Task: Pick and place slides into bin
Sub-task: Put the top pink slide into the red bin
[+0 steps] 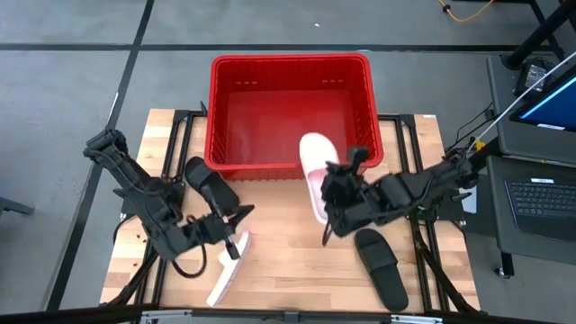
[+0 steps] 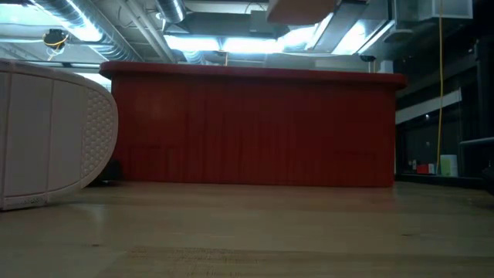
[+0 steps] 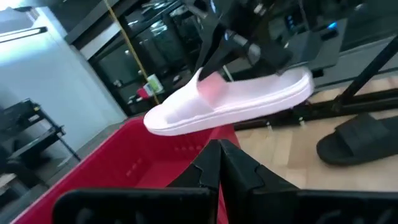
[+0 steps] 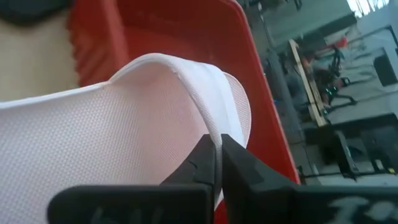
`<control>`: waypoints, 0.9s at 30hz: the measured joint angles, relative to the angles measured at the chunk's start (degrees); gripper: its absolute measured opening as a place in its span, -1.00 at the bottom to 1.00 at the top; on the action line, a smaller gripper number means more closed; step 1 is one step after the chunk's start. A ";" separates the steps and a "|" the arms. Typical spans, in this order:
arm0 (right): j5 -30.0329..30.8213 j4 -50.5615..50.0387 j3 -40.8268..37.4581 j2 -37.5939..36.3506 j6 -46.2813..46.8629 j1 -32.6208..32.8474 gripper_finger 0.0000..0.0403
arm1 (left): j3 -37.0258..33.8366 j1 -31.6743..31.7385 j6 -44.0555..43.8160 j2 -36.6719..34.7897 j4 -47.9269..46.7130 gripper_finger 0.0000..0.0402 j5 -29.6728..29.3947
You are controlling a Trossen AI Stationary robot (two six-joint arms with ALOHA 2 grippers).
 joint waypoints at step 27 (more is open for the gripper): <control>-17.89 13.64 6.48 -0.46 -34.48 -34.54 -0.94 | 0.00 47.76 2.65 -14.80 -24.82 -0.99 41.76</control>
